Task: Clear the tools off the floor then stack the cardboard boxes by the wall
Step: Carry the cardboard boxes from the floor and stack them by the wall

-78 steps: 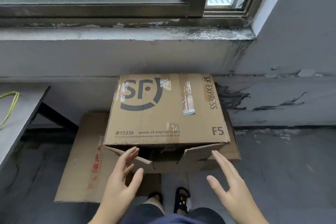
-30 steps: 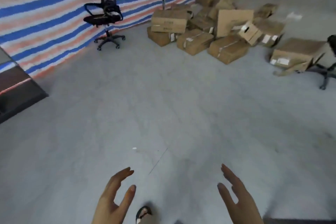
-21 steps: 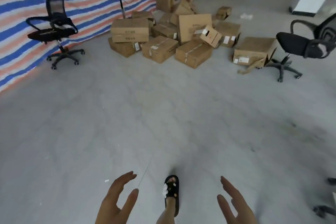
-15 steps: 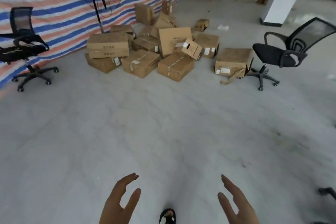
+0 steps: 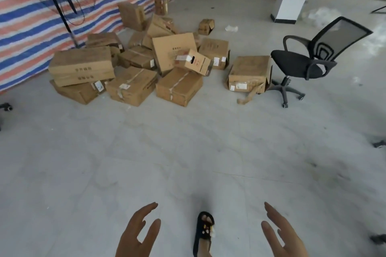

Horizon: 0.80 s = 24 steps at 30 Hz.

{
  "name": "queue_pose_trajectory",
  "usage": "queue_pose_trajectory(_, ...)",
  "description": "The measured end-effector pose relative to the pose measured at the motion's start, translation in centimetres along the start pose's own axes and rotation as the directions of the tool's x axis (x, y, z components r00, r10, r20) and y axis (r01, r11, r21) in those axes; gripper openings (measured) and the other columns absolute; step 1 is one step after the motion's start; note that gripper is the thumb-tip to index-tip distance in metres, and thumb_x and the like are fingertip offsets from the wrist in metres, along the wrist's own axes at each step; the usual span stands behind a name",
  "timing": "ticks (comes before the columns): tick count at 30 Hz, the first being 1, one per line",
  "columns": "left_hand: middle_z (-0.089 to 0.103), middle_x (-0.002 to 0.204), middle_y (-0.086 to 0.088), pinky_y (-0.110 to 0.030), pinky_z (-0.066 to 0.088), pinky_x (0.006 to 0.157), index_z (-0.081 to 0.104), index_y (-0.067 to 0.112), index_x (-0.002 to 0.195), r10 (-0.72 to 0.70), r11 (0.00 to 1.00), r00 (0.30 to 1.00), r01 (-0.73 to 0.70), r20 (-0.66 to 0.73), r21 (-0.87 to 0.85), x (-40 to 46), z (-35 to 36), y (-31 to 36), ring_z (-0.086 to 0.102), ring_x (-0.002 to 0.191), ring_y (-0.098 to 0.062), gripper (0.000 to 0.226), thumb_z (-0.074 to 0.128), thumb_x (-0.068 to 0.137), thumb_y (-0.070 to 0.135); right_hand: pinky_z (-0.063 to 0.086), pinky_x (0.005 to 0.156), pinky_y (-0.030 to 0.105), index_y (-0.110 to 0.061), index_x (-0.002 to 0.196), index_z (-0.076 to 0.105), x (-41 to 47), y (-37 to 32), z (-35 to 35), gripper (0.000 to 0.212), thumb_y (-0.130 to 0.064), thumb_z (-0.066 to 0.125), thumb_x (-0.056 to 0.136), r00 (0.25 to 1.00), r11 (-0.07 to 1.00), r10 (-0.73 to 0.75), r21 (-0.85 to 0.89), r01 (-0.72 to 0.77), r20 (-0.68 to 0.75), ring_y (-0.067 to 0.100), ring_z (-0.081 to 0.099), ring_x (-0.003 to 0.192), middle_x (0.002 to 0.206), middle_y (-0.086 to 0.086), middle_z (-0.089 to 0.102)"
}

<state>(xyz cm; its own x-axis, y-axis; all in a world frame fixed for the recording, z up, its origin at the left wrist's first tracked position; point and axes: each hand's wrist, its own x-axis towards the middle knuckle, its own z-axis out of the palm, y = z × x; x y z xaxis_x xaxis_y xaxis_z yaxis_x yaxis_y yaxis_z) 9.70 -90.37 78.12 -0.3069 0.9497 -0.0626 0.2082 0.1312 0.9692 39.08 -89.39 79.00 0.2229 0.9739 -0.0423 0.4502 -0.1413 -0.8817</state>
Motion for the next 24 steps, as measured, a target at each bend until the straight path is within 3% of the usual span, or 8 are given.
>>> queue_pose_trajectory(4, 0.058, 0.098, 0.043, 0.004, 0.039, 0.08, 0.059, 0.066, 0.086, 0.002, 1.0, 0.999, -0.002, 0.033, 0.024, 10.5, 3.4, 0.9, 0.052, 0.099, 0.022, 0.055, 0.069, 0.083, 0.011, 0.039, 0.088, 0.023, -0.08, 0.094, 0.042, 10.0, -0.7, 2.0, 0.055, -0.033, 0.061, 0.076, 1.0, 1.0, 0.026, 0.011, -0.026, 0.009, -0.032, 0.044, 0.097, 0.101, -0.045, 0.056)
queue_pose_trajectory(6, 0.058, 0.098, 0.042, 0.004, 0.039, 0.08, 0.059, 0.067, 0.085, 0.008, 1.0, 1.0, -0.008, 0.019, 0.016, 15.8, 4.8, 2.2, 0.052, 0.099, 0.021, 0.053, 0.07, 0.082, 0.015, 0.041, 0.09, 0.027, -0.082, 0.093, 0.041, 15.6, -1.5, 2.9, 0.058, -0.03, 0.063, 0.078, 0.999, 0.999, 0.032, 0.011, -0.032, 0.012, -0.03, 0.045, 0.096, 0.1, -0.041, 0.058)
queue_pose_trajectory(9, 0.059, 0.097, 0.041, 0.004, 0.039, 0.08, 0.058, 0.067, 0.084, 0.041, 0.999, 0.999, -0.04, -0.03, 0.018, 23.6, 5.9, 4.6, 0.053, 0.098, 0.02, 0.055, 0.07, 0.082, 0.013, 0.041, 0.088, 0.022, -0.082, 0.095, 0.041, 24.3, -4.6, 4.5, 0.035, -0.06, 0.056, 0.072, 1.0, 1.0, -0.024, -0.006, 0.024, 0.012, -0.027, 0.048, 0.097, 0.102, -0.054, 0.048)
queue_pose_trajectory(11, 0.058, 0.097, 0.044, 0.004, 0.038, 0.08, 0.057, 0.067, 0.085, 0.041, 0.998, 0.997, -0.039, -0.063, 0.041, 28.1, 6.2, 5.3, 0.052, 0.097, 0.022, 0.063, 0.066, 0.083, 0.005, 0.039, 0.088, 0.018, -0.084, 0.098, 0.034, 29.8, -6.1, 5.7, 0.034, -0.079, 0.046, 0.066, 0.997, 0.998, -0.052, -0.027, 0.054, 0.059, -0.03, 0.044, 0.099, 0.104, -0.05, 0.051)
queue_pose_trajectory(14, 0.056, 0.096, 0.046, 0.005, 0.038, 0.079, 0.056, 0.067, 0.087, 0.006, 0.999, 0.994, -0.001, -0.105, 0.052, 33.5, 6.7, 5.9, 0.052, 0.096, 0.023, 0.062, 0.063, 0.084, 0.005, 0.04, 0.092, 0.021, -0.086, 0.098, 0.029, 36.4, -8.0, 8.1, 0.039, -0.066, 0.047, 0.07, 0.988, 0.996, -0.07, -0.051, 0.078, 0.14, -0.029, 0.044, 0.1, 0.109, -0.048, 0.05)
queue_pose_trajectory(16, 0.057, 0.098, 0.044, 0.004, 0.038, 0.08, 0.057, 0.067, 0.087, -0.016, 0.998, 0.991, 0.023, -0.129, 0.053, 37.3, 7.0, 5.8, 0.052, 0.097, 0.023, 0.062, 0.063, 0.084, 0.005, 0.039, 0.088, 0.016, -0.085, 0.097, 0.031, 40.7, -9.1, 10.0, 0.037, -0.073, 0.049, 0.068, 0.983, 0.995, -0.078, -0.048, 0.087, 0.164, -0.029, 0.043, 0.1, 0.106, -0.051, 0.049)
queue_pose_trajectory(20, 0.057, 0.103, 0.04, 0.002, 0.04, 0.08, 0.057, 0.068, 0.085, -0.05, 0.998, 0.987, 0.056, -0.151, 0.041, 46.8, 7.5, 4.9, 0.051, 0.098, 0.023, 0.061, 0.064, 0.085, 0.008, 0.039, 0.09, 0.023, -0.086, 0.095, 0.032, 49.7, -10.6, 14.9, 0.058, -0.037, 0.06, 0.079, 0.976, 0.996, -0.051, -0.061, 0.065, 0.21, -0.023, 0.048, 0.101, 0.115, -0.025, 0.055)
queue_pose_trajectory(24, 0.057, 0.102, 0.041, 0.002, 0.04, 0.081, 0.058, 0.067, 0.087, -0.028, 0.998, 0.993, 0.035, -0.113, 0.056, 59.0, 7.0, 5.8, 0.051, 0.1, 0.022, 0.057, 0.063, 0.085, 0.01, 0.04, 0.093, 0.026, -0.086, 0.094, 0.031, 59.5, -13.3, 20.6, 0.058, -0.037, 0.059, 0.081, 0.978, 0.998, -0.015, -0.055, 0.027, 0.208, -0.001, 0.054, 0.108, 0.116, -0.015, 0.058)
